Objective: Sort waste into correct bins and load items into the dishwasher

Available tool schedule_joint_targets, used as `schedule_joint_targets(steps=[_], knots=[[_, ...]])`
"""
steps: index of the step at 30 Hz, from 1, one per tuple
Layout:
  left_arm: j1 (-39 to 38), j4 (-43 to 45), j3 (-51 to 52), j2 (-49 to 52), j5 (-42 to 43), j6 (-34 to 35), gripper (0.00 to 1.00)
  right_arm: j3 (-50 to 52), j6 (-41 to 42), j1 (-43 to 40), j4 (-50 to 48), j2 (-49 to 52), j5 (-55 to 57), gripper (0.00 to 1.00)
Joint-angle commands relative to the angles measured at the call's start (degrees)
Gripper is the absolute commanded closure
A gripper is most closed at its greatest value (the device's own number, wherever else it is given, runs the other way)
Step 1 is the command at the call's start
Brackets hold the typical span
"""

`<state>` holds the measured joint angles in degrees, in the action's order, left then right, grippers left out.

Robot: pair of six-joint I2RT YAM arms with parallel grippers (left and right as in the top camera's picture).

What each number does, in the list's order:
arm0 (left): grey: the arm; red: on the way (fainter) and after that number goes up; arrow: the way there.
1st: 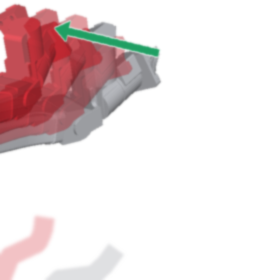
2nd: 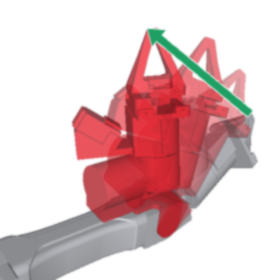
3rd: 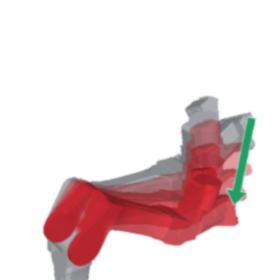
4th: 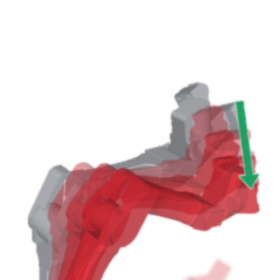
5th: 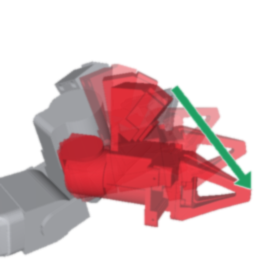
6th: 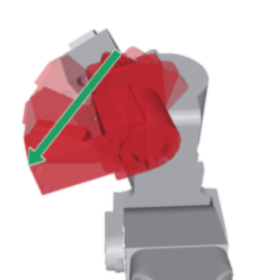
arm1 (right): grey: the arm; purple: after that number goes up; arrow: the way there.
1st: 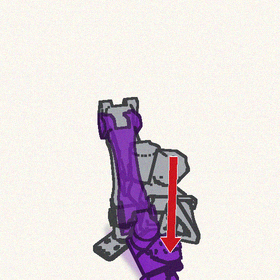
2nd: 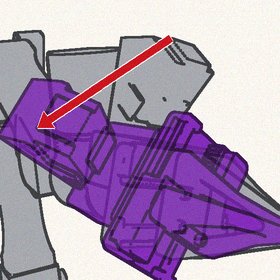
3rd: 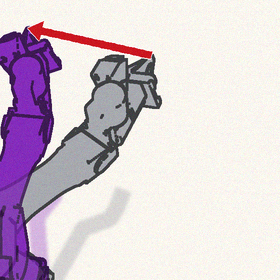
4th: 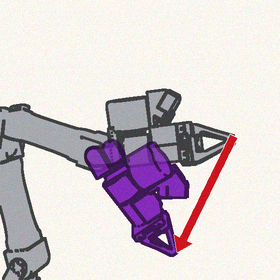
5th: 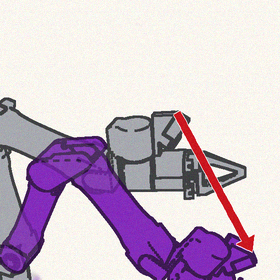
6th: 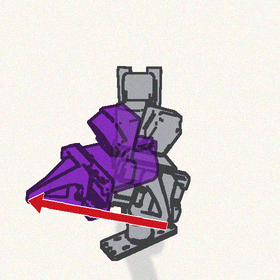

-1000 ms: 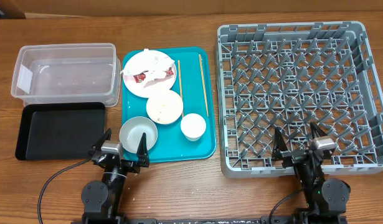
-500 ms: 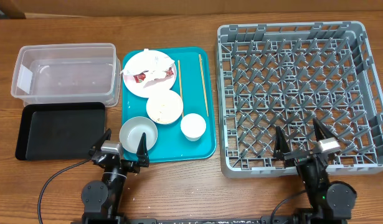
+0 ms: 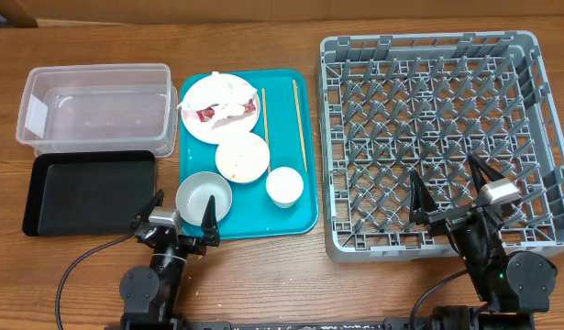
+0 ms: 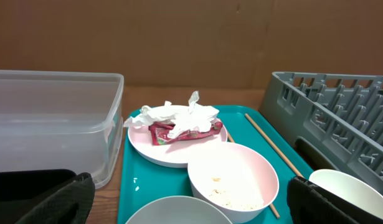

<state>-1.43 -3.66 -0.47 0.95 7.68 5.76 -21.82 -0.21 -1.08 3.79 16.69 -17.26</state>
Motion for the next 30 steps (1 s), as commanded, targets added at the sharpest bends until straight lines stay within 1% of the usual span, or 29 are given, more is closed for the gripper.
schedule_joint_targets(steps=[1, 11, 13, 15, 21, 22, 25, 30], knots=[[-0.09, -0.15, 0.2, -0.68, -0.63, -0.61, 0.0, -1.62, 0.22, -0.17, -0.72, 0.0, -0.46, 0.0], [-0.09, -0.07, 0.2, -0.68, -1.18, -0.94, 0.0, -1.62, 0.22, -0.17, -0.7, 0.0, -3.43, 0.0], [-0.09, 0.33, 0.2, -0.68, -5.95, -4.17, 0.0, -1.62, 0.2, -0.17, -0.72, 0.0, -3.43, 0.0], [-0.09, 0.28, 0.2, -0.68, -9.31, -4.5, 0.0, -1.62, 0.22, -0.17, -0.7, 0.0, -3.43, 0.0], [-0.09, -0.61, 0.2, -0.68, -9.16, -4.42, 0.0, -1.62, 0.22, -0.17, -0.72, 0.0, -3.43, 0.0], [-0.09, 1.29, 0.2, -0.68, -8.48, -2.97, 0.0, -1.62, 0.22, -0.17, -0.57, 0.0, -3.45, 0.0], [-0.09, 3.63, 0.2, -0.68, -6.51, -3.04, 0.0, -1.62, 0.22, -0.17, -0.46, 0.0, -3.43, 0.0], [-0.09, 3.8, 0.2, -0.68, -3.72, -2.99, 0.0, -1.62, 0.2, -0.17, -0.48, 0.0, -3.41, 0.0]])
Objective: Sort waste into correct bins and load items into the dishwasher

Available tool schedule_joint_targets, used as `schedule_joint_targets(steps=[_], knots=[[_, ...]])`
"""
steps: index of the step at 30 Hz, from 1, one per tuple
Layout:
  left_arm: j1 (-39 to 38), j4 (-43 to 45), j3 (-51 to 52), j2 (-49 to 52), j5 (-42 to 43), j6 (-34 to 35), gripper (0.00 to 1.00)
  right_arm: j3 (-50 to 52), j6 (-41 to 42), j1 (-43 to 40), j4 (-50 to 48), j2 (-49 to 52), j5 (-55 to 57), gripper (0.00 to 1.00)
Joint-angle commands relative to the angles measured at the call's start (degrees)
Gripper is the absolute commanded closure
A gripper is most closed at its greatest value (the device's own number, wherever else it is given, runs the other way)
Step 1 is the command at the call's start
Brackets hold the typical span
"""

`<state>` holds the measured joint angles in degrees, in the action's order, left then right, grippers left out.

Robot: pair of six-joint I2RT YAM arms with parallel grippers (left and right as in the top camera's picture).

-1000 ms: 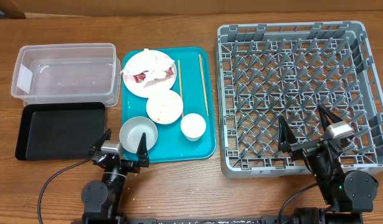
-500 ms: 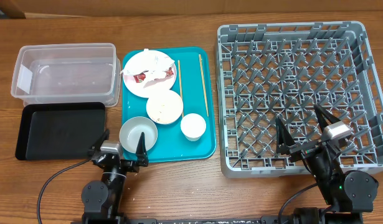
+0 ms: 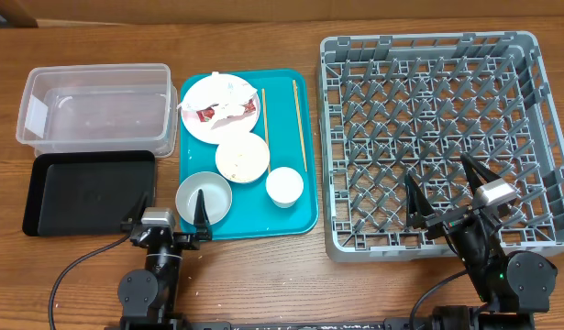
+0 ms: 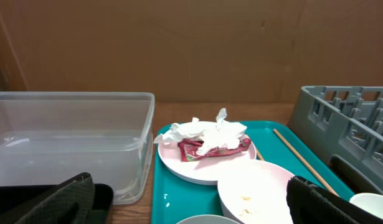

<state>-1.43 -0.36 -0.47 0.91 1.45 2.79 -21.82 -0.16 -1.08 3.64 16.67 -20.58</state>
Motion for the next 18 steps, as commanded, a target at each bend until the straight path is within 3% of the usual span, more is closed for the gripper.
schedule_joint_targets(steps=[1, 8, 14, 18], knots=[[-0.09, 0.33, 0.2, -0.63, 3.08, -0.02, 0.0, -1.62, 0.15, -0.17, -0.33, 0.02, -0.11, 0.0], [-0.11, -3.85, 0.2, 0.02, 3.58, 2.16, 0.0, -1.62, 0.13, -0.17, -0.35, 0.02, -0.09, 0.0], [-0.09, 4.81, -1.16, 0.81, 9.01, 4.5, 0.0, -1.62, 0.15, -0.17, -0.31, 0.02, -0.09, 0.0], [-0.09, -1.01, -7.72, 3.61, 9.14, 1.66, 0.0, -1.62, 0.13, -0.17, -0.31, 0.02, -0.09, 0.0]])
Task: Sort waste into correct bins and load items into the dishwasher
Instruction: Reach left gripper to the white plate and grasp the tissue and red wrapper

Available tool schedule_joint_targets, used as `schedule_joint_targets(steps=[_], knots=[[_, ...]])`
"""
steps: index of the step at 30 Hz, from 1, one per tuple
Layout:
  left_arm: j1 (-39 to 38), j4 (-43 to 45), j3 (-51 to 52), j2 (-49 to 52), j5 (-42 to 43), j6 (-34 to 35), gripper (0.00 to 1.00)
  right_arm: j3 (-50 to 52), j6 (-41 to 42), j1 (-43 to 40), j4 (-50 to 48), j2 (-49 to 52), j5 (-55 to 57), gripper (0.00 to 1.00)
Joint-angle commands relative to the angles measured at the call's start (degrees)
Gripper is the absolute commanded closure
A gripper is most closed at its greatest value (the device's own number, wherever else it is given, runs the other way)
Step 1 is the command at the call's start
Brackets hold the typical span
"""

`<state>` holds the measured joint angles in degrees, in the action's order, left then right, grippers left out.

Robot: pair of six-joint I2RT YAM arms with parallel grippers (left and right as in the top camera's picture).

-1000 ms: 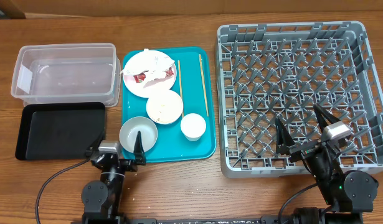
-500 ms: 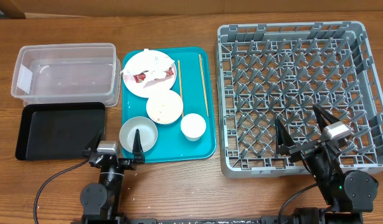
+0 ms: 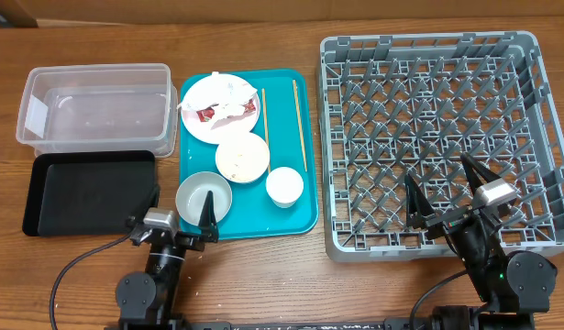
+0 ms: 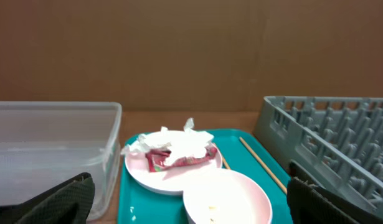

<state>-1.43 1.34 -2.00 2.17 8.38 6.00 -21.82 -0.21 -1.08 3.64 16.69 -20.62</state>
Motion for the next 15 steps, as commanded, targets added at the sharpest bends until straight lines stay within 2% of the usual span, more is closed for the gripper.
schedule_joint_targets(steps=[1, 4, 11, 15], knots=[[-0.09, -4.42, -8.33, 3.61, 2.21, -2.93, 0.0, -1.62, 0.2, -0.17, -0.31, 0.0, -0.04, 0.0], [-0.09, -9.9, -18.78, 12.31, 2.19, -7.54, 0.0, -1.62, 0.2, -0.17, -0.31, 0.0, -0.04, 0.0], [-0.11, -19.91, -40.76, 34.8, 3.96, -7.98, 0.0, -1.62, 0.2, -0.17, -0.31, 0.0, -0.04, 0.0], [-0.13, -29.81, -57.24, 51.28, 6.75, -9.73, 0.0, -1.62, 0.2, -0.17, -0.31, 0.0, -0.07, 0.0]])
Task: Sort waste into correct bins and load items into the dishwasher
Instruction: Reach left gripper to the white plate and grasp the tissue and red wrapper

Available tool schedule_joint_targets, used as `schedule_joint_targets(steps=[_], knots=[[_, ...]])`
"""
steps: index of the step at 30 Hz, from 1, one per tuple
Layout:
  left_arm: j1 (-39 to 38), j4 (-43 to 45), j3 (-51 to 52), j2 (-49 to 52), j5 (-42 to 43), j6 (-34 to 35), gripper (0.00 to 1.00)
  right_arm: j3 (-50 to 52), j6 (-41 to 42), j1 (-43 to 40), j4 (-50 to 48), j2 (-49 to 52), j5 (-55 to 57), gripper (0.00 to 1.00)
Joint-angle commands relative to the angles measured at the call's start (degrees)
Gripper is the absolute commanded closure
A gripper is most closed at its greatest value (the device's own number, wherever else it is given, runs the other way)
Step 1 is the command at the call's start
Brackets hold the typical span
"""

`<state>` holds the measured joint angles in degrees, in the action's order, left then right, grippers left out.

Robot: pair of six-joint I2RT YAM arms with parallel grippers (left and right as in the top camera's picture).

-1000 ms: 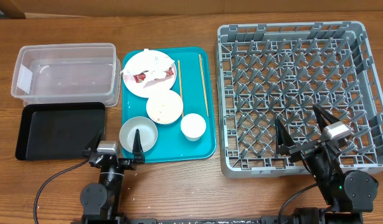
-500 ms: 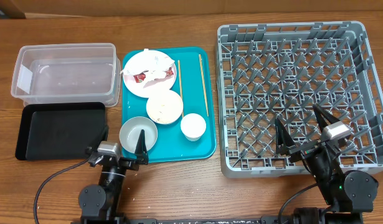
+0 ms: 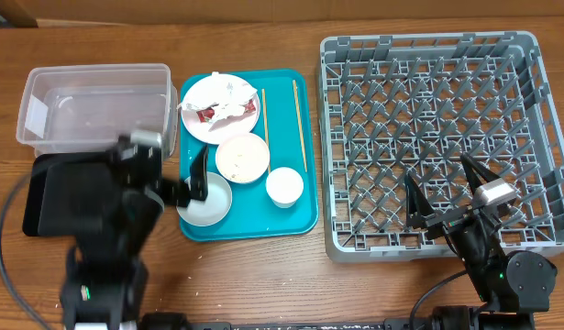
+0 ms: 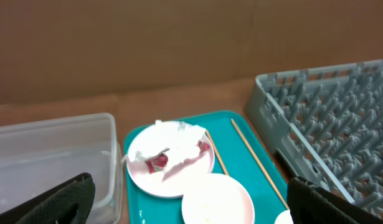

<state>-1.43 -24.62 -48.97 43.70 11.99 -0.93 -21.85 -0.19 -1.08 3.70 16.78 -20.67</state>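
A teal tray (image 3: pixel 304 220) carries a white plate (image 3: pixel 201 94) with a crumpled napkin (image 3: pixel 231 90) and a red wrapper (image 3: pixel 208 114). It also holds a crumb-flecked white bowl (image 3: pixel 242 158), a grey bowl (image 3: pixel 208 206), a white cup (image 3: pixel 284 186) and two chopsticks (image 3: pixel 300 124). My left gripper (image 3: pixel 162 174) hangs open and empty above the tray's left edge. Its wrist view looks down on the plate (image 4: pixel 141 177), the bowl (image 4: pixel 217 202) and the wrapper (image 4: pixel 155 165). My right gripper (image 3: pixel 447 188) stands open over the front of the grey dishwasher rack (image 3: pixel 437 119).
A clear plastic bin (image 3: pixel 94 105) stands left of the tray, with a black tray (image 3: pixel 52 197) in front of it, partly under my left arm. The rack (image 4: pixel 328 118) fills the right side of the table.
My left arm has risen from the table's front edge and now hangs higher, over the tray's left side. Its wrist view looks down more steeply. The right arm is where it was.
My left gripper stood low and open just in front of the tray. It then sat slightly further left, then back to the right, and now it is up over the tray. The right gripper shifted only slightly, early on. Nothing on the tray has moved.
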Motion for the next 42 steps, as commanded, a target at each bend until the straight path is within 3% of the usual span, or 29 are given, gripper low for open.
schedule_joint_targets(steps=[1, 15, 18, 23, 27, 31, 42], knots=[[-0.22, -6.27, -13.86, 13.27, 3.43, -3.06, 0.0, -1.6, 0.17, -0.17, -0.35, -0.09, -0.02, 0.0], [-6.69, -50.31, -70.66, 61.59, 3.82, -19.06, 0.0, -4.44, 5.18, -0.17, 10.25, 2.71, -0.02, 0.0], [-6.86, -49.18, -74.88, 68.61, 0.09, -20.11, 0.0, -9.84, 5.11, -0.17, 17.79, 8.46, 0.0, 0.0], [-6.95, -48.39, -74.88, 74.79, 1.27, -23.15, 0.0, -17.75, 4.74, -0.17, 26.05, 19.06, -0.09, 0.0], [-7.02, -47.5, -74.88, 78.9, 1.57, -28.41, 0.01, -19.39, 4.74, -0.13, 24.79, 25.44, -4.59, 0.0], [-7.02, -46.77, -74.88, 82.62, 0.94, -36.06, 0.11, -19.39, 4.74, -0.13, 23.8, 29.94, -10.51, 0.0], [-6.78, -40.11, -74.88, 91.78, -3.21, -36.37, 0.08, -19.39, 4.72, -0.13, 23.91, 34.67, -12.04, 0.0]])
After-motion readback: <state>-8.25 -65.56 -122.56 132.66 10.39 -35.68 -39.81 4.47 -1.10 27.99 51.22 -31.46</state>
